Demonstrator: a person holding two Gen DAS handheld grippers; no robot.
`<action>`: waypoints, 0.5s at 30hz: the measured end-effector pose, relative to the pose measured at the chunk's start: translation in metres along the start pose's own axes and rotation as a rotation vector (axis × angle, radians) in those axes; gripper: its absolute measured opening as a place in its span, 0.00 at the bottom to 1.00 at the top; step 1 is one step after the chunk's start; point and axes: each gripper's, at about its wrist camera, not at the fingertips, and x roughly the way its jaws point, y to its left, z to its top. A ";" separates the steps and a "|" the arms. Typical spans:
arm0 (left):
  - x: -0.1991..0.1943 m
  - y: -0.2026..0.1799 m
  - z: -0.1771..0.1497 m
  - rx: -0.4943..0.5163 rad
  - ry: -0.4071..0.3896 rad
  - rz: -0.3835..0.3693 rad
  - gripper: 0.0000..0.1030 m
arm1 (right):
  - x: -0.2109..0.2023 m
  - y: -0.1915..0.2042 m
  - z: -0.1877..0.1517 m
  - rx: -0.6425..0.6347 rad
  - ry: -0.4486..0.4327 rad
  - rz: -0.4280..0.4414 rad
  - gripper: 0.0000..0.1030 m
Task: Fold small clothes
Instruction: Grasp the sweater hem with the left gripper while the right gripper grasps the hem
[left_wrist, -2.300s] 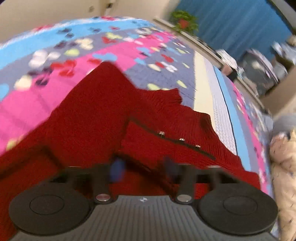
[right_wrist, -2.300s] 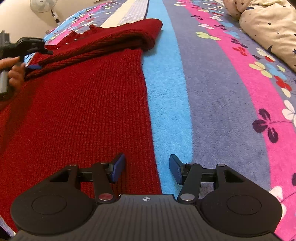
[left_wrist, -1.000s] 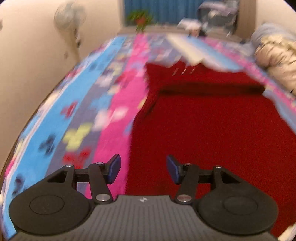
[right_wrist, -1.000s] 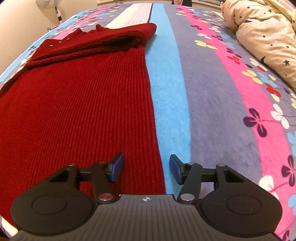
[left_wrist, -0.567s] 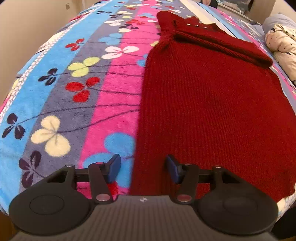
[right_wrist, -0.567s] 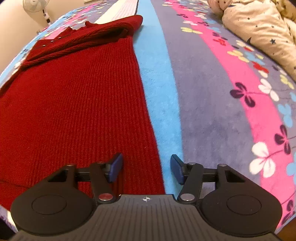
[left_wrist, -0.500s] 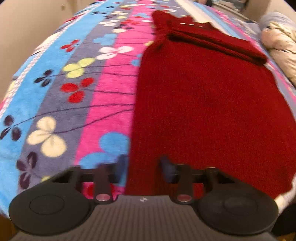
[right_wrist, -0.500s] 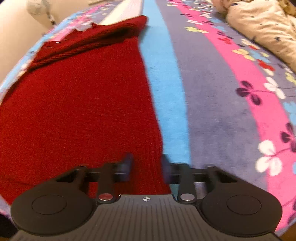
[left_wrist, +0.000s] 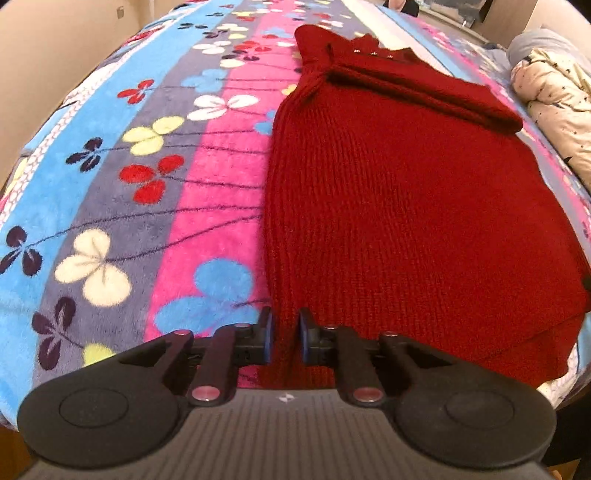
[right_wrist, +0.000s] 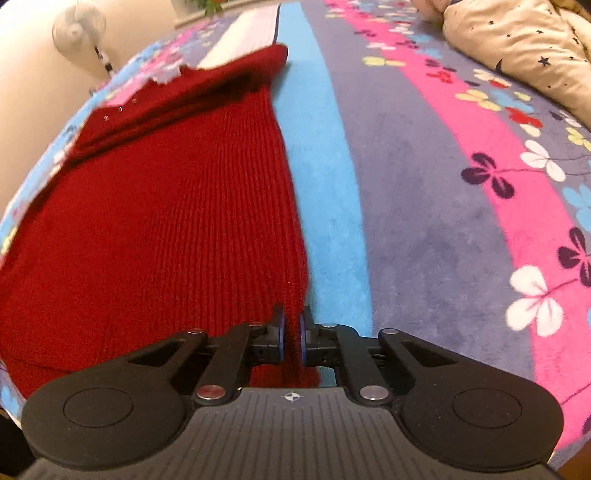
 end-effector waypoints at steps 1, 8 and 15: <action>0.001 0.001 0.000 0.000 0.001 0.001 0.22 | 0.002 0.000 -0.001 -0.001 0.012 -0.010 0.17; 0.005 -0.002 -0.006 0.024 0.014 0.033 0.30 | 0.008 0.006 -0.009 -0.059 0.030 -0.048 0.27; 0.007 -0.007 -0.007 0.035 0.016 0.057 0.30 | 0.005 0.007 -0.011 -0.080 0.026 -0.051 0.27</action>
